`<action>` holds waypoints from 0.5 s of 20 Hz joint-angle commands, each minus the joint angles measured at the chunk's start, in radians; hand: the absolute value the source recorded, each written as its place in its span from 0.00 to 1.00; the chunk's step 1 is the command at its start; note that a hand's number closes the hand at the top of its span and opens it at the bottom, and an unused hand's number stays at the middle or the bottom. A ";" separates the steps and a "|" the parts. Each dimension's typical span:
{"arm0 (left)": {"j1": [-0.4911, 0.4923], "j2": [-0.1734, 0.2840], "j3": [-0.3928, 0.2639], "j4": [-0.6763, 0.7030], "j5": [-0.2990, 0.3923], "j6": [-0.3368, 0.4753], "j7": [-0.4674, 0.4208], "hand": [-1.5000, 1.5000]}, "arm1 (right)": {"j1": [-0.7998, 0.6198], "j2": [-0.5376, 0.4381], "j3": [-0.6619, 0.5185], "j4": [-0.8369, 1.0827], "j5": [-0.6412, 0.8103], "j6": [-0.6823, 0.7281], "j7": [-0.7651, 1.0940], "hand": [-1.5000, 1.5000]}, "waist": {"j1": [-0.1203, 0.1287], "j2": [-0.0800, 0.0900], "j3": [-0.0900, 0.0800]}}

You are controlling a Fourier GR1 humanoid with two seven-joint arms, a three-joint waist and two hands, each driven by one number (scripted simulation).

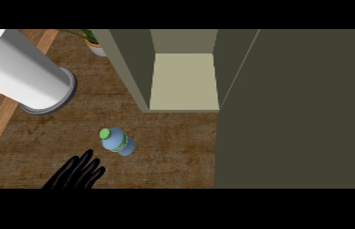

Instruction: Pick up the bottled water, place it into the cabinet and close the cabinet

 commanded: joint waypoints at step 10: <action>0.011 0.028 0.223 0.029 0.070 -0.055 -0.087 0.00 | 0.084 -0.054 -0.164 -0.165 -0.269 0.042 0.046 0.00 | -0.010 0.006 -0.001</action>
